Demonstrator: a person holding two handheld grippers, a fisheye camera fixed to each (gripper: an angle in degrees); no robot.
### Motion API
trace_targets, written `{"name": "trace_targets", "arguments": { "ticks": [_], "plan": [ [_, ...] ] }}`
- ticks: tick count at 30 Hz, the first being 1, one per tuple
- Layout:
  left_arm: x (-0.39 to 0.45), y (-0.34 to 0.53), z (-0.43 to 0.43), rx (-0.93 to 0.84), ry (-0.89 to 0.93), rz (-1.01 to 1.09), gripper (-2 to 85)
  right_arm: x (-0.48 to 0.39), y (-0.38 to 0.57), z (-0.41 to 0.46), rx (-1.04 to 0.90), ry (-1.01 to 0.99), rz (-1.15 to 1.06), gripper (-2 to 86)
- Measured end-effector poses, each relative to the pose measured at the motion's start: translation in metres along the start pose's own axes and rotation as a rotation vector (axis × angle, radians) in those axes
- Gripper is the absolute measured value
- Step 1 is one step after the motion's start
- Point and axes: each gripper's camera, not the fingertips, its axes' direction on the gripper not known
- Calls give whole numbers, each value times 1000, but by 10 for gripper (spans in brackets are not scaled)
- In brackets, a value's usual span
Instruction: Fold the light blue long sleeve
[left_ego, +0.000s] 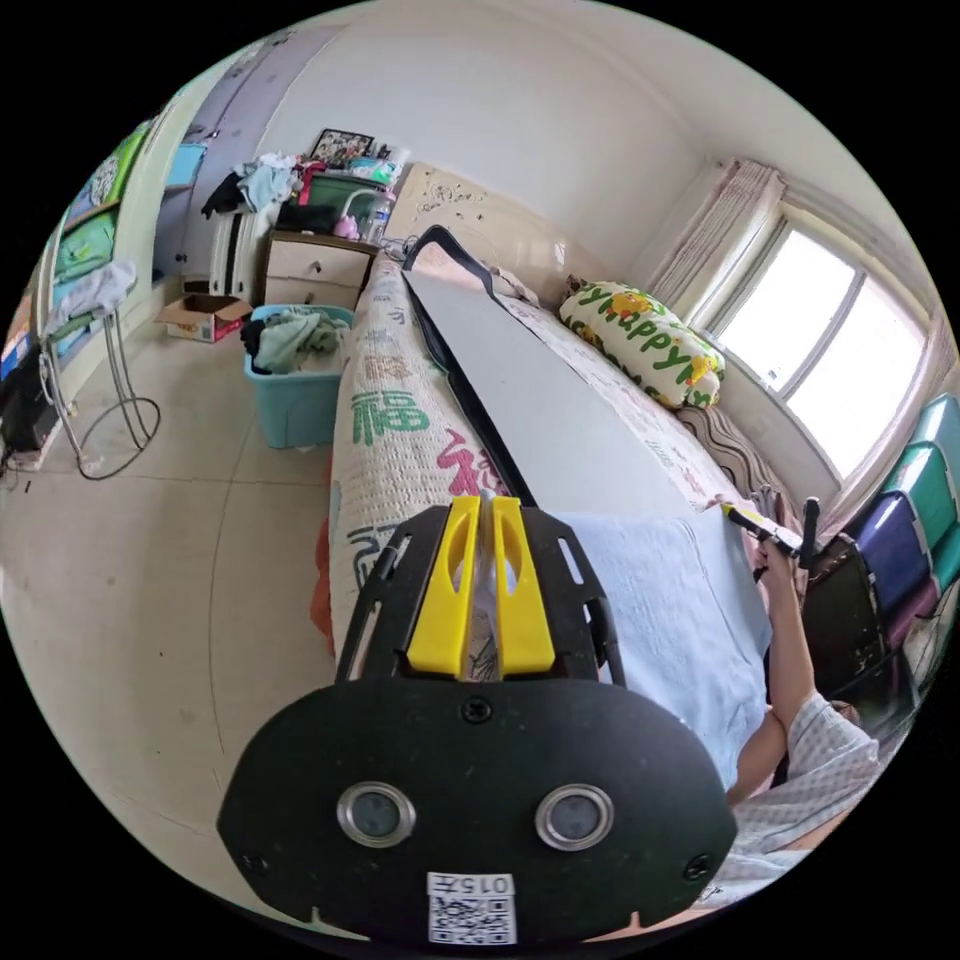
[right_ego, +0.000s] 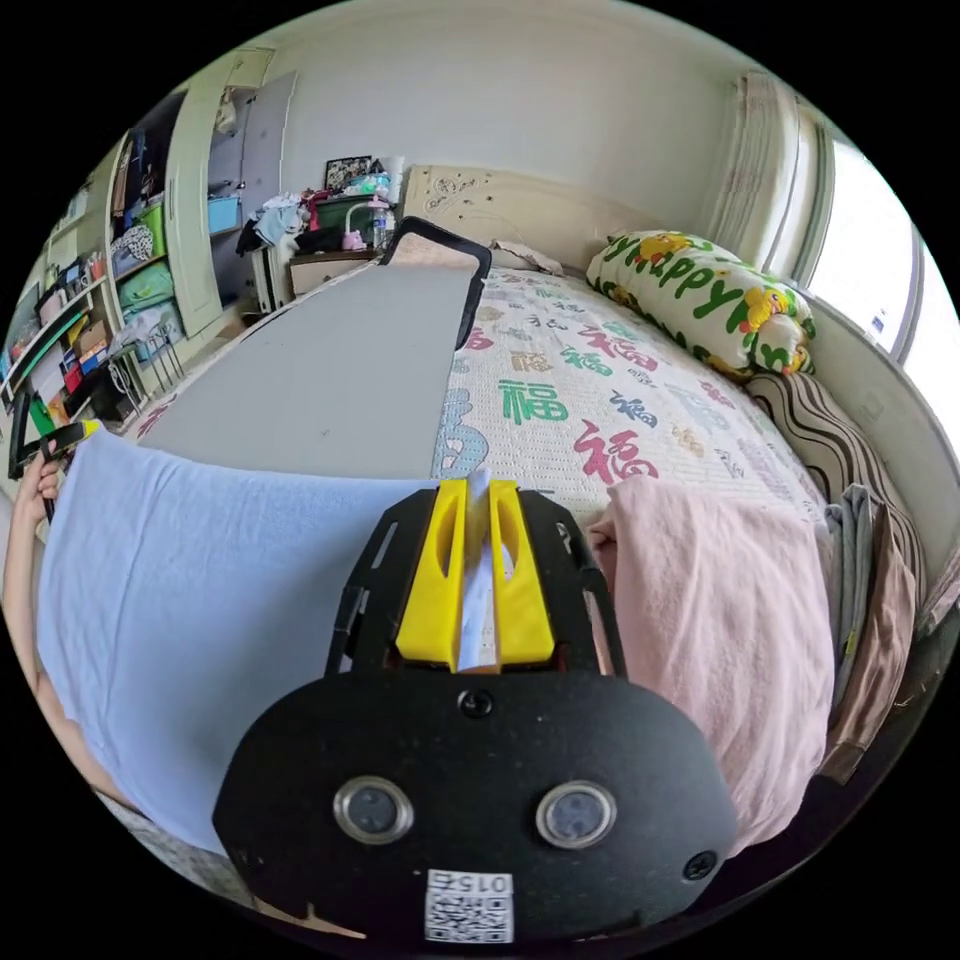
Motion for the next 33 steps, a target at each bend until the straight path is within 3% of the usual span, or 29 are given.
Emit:
{"name": "trace_targets", "arguments": {
  "ticks": [6,12,16,18,20,24,26,29,33],
  "plan": [
    [26,-9,40,-148,-134,63,24,-26,10,39,-132,44,-94,51],
    [66,-24,13,-142,-298,139,67,-26,15,8,-68,45,-82,76],
    [91,-32,-24,-130,-40,267,69,-19,24,-32,36,-21,-29,51],
    [134,-34,-55,-81,187,445,70,-42,28,-60,42,-81,-161,52],
    [180,-29,-74,-88,278,613,75,-72,36,-85,42,-117,-309,66],
    [282,1,-100,-82,277,867,115,-139,85,-143,76,-277,-595,87],
    [313,22,-93,-164,244,926,119,-158,114,-164,102,-327,-669,88],
    [343,71,-88,-245,220,978,118,-174,153,-182,138,-404,-727,90],
    [354,140,-94,-176,314,1003,116,-180,179,-174,30,-481,-781,102]
  ]
}}
